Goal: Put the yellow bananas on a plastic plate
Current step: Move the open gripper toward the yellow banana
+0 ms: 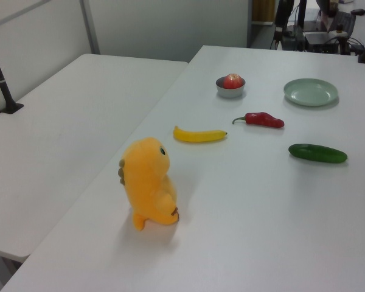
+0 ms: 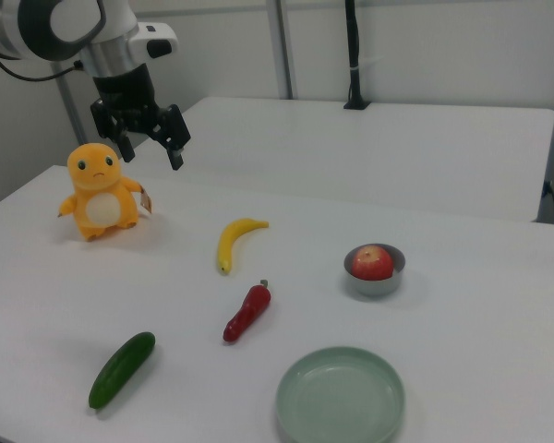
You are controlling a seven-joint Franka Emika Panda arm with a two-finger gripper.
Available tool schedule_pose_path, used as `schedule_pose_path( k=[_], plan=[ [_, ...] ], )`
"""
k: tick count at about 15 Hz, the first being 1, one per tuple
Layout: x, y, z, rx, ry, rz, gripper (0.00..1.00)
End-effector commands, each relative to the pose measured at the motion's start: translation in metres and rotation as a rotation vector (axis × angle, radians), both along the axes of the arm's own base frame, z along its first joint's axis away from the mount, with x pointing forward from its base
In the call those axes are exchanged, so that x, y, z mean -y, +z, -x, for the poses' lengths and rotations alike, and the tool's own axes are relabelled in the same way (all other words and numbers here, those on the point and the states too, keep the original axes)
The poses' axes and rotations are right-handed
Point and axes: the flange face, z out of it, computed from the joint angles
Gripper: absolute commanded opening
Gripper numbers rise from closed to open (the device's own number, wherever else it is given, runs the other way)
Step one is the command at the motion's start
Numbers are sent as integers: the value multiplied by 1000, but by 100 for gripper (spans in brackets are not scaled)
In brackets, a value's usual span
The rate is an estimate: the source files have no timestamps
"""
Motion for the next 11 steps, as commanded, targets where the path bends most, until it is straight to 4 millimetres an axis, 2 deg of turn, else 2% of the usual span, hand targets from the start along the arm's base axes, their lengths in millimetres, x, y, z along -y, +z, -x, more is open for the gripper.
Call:
schedule_pose_path(
  k=[1, 7, 11],
  plan=[
    [0, -1, 5, 1, -10, -13, 100],
    [-3, -8, 2, -11, -3, -12, 100],
    [-25, -43, -13, -59, 40, -4, 100]
  ],
)
